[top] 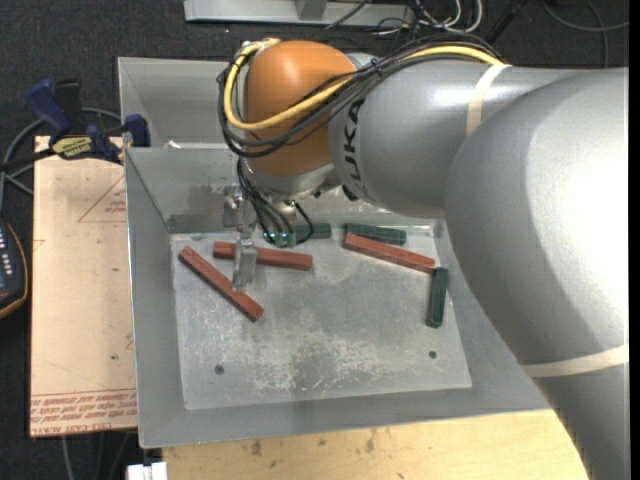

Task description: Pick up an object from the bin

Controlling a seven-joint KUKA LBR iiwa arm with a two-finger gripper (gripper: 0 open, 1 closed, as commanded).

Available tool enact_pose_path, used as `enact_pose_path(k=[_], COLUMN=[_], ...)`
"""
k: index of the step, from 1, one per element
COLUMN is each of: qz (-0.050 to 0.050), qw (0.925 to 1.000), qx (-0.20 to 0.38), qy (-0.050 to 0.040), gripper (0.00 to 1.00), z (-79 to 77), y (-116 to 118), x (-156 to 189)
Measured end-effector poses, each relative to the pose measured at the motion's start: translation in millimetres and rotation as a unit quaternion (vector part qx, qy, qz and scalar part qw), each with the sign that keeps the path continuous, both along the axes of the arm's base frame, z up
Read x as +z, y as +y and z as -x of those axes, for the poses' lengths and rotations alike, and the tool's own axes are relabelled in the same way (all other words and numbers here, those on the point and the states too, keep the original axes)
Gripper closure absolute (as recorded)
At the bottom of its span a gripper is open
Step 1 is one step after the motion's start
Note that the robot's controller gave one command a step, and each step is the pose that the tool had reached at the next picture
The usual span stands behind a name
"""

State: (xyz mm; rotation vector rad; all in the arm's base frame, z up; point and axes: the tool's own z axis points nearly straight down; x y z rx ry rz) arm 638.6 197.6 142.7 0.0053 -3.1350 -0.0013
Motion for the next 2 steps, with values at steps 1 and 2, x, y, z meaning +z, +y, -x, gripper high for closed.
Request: enact_pose_path(k=[1,2], qz=[0.000,-0.001], qw=[0.9970,0.9969], qx=[-0.078,-0.078], qy=[0.0028,-0.0046], gripper=[0.00,1.00], z=[-15.3,-18.1], y=[-36.0,-35.9], x=[-73.9,-71.3])
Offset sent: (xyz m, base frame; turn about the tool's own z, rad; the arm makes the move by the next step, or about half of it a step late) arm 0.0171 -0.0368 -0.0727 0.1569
